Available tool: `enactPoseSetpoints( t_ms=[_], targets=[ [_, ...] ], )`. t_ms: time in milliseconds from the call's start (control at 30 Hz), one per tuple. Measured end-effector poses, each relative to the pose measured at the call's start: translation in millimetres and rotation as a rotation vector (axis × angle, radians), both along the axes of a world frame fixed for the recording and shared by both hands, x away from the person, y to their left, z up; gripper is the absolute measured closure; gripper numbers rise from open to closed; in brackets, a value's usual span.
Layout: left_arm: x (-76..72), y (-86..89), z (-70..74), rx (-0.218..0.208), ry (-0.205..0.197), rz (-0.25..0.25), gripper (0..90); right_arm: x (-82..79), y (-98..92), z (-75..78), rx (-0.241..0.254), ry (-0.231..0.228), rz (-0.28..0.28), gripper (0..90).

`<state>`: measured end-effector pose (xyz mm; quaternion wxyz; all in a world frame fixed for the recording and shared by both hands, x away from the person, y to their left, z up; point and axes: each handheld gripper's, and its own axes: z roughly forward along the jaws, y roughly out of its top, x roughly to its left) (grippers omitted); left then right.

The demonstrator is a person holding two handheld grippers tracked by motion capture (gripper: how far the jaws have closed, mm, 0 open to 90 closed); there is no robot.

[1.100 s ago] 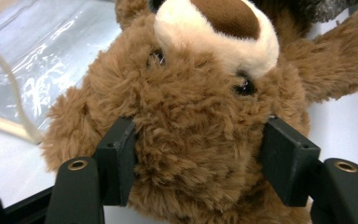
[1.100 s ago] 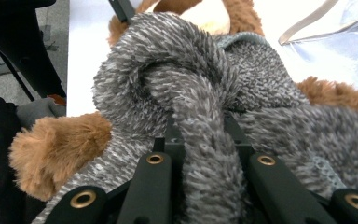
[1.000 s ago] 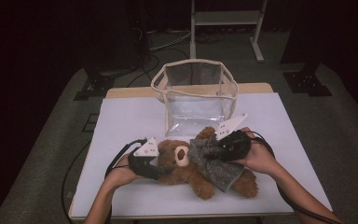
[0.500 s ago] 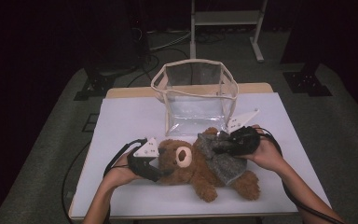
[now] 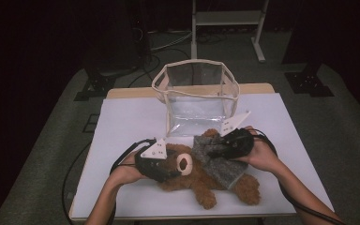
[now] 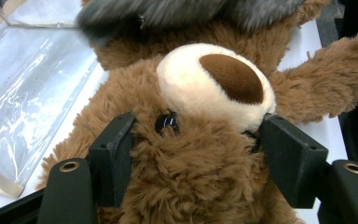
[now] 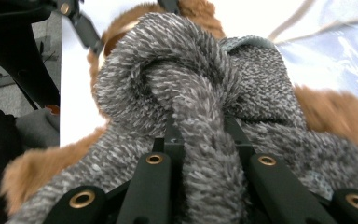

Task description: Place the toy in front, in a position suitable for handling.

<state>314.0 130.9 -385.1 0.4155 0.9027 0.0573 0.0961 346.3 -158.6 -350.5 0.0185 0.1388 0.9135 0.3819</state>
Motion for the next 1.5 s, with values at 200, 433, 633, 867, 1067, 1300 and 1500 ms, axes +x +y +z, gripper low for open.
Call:
enactPoseSetpoints(
  t_ms=[200, 433, 633, 867, 1067, 1300, 1500],
  targets=[
    [-5.6, -1.8, -1.4, 0.035, -0.019, -0.011, 31.4, 9.1, 39.0, -6.7, -0.038, -0.011, 0.054, 75.6],
    [-5.3, -0.7, -1.7, 0.037, -0.025, -0.01, 31.6, 17.3, 12.7, -5.7, -0.015, -0.007, -0.024, 75.7],
    [-3.1, -0.1, -2.3, 0.026, -0.015, -0.005, 31.4, 12.3, -51.4, -8.4, 0.031, 0.01, -0.148, 75.7],
    [-1.7, 0.3, -2.6, 0.02, -0.01, 0.0, 31.2, 8.7, -106.7, -25.8, 0.016, 0.037, -0.269, 75.7],
    [-1.0, -0.8, -2.8, 0.02, -0.012, 0.0, 31.3, 5.5, -129.3, -24.9, 0.031, 0.048, -0.321, 75.6],
    [-0.8, -3.3, -2.7, 0.025, -0.016, 0.0, 31.6, 3.8, -104.8, -9.8, 0.038, 0.014, -0.254, 75.6],
    [-0.3, -0.9, -3.0, 0.018, -0.014, 0.005, 31.7, 16.3, -88.2, -28.2, 0.024, 0.041, -0.23, 75.6]
  ],
)
